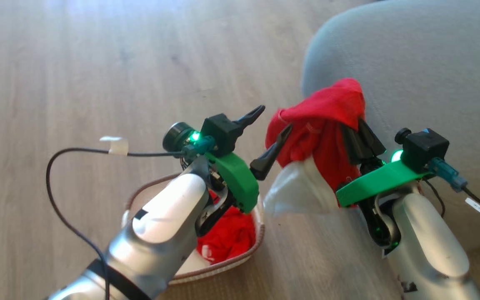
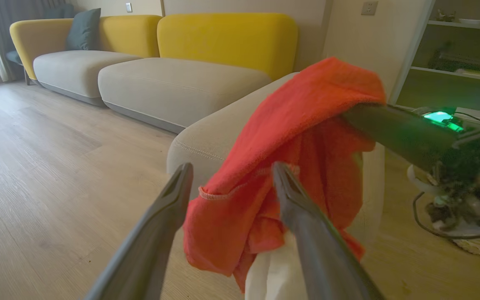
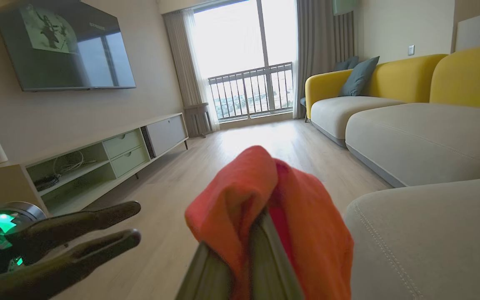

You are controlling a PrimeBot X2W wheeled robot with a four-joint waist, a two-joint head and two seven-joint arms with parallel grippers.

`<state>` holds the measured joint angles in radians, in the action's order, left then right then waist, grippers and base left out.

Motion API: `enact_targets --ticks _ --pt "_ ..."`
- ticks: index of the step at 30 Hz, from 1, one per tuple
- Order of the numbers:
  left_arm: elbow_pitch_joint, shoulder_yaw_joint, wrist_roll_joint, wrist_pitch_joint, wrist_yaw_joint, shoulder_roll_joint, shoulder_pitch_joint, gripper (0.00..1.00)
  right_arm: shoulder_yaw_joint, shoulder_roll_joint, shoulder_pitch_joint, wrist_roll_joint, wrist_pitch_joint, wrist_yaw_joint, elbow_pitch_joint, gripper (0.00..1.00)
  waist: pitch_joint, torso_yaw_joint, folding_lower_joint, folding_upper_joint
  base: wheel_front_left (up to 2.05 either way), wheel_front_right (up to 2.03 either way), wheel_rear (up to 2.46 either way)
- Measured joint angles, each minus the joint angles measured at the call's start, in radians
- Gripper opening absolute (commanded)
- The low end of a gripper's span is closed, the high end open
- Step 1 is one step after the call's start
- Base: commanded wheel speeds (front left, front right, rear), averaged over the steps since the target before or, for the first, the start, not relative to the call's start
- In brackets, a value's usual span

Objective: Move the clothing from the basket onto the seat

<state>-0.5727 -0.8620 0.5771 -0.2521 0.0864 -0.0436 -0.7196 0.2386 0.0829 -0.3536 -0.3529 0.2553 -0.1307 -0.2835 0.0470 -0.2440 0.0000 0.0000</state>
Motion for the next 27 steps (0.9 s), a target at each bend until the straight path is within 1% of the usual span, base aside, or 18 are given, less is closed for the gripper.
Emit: enact_targets --ticks 5,10,14,17,22,27 --pt "0.004 0.029 -0.025 0.0 0.01 0.0 0.044 1.0 0.007 0.007 0.001 0.0 0.0 0.0 0.011 0.0 -0.006 -0.094 0.0 0.0 0.0 0.0 0.0" --pt "0.01 0.059 -0.042 0.0 0.017 0.001 0.06 1.0 0.012 0.018 0.008 0.0 0.0 0.0 0.029 0.0 -0.015 -0.205 0.0 0.0 0.0 0.0 0.0" --pt "0.016 0.044 -0.05 0.0 0.033 0.006 0.06 1.0 -0.066 0.035 0.062 0.0 0.0 0.0 0.085 0.0 -0.011 -0.273 0.0 0.0 0.0 0.0 0.0" --pt "0.016 0.018 -0.049 0.0 0.035 0.006 0.059 1.0 -0.127 0.04 0.112 0.02 0.0 0.0 0.131 0.0 0.006 -0.293 0.0 0.0 0.0 0.0 0.0" --pt "0.032 -0.022 -0.026 0.0 0.043 0.003 0.053 1.0 -0.195 0.023 0.182 0.044 0.0 0.0 0.213 0.0 0.031 -0.308 0.0 0.0 0.0 0.0 0.0" --pt "0.046 -0.034 -0.022 0.0 0.043 0.003 0.042 1.0 -0.202 0.019 0.211 0.074 0.0 0.0 0.235 0.0 0.05 -0.316 0.0 0.0 0.0 0.0 0.0"
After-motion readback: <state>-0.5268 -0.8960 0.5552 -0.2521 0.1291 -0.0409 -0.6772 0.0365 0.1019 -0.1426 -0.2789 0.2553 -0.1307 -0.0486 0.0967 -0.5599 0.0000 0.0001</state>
